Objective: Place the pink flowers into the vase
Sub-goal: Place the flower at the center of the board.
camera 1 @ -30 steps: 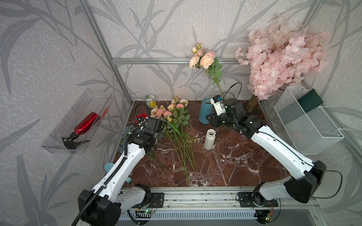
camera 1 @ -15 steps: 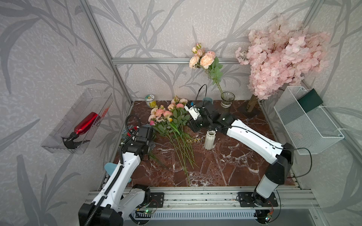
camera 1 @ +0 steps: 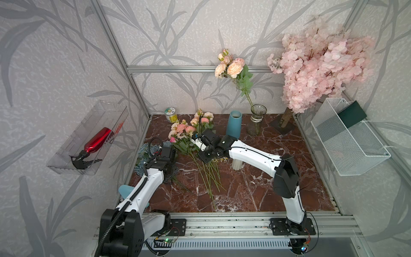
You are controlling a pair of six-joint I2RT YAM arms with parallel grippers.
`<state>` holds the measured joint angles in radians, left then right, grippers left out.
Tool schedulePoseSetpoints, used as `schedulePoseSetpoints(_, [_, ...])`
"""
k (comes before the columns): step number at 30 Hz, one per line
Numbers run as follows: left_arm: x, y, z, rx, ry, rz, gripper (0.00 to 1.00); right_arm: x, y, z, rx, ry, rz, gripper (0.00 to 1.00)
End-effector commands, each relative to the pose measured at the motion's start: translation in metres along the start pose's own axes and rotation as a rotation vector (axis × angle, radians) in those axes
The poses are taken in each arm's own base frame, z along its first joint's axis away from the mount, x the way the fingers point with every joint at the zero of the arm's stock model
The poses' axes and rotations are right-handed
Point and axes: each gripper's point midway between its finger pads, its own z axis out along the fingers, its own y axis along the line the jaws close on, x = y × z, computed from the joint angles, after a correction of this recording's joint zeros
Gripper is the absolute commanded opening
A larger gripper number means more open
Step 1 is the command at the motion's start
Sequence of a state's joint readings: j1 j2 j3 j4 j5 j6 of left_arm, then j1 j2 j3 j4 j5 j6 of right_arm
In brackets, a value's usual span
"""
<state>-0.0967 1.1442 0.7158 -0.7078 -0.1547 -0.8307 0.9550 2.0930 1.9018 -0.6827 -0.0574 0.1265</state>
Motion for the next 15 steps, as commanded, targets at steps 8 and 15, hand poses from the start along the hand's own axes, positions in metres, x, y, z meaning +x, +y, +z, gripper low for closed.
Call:
schedulePoseSetpoints(8, [-0.03, 0.007, -0.05, 0.013, -0.114, -0.026, 0.67, 0.001, 0.007, 0.05, 0.01, 0.051, -0.032, 0.35])
schedulePoseSetpoints(15, [-0.052, 0.005, -0.081, 0.018, -0.173, -0.003, 0.68, -0.001, 0.001, 0.084, 0.044, 0.083, -0.057, 0.29])
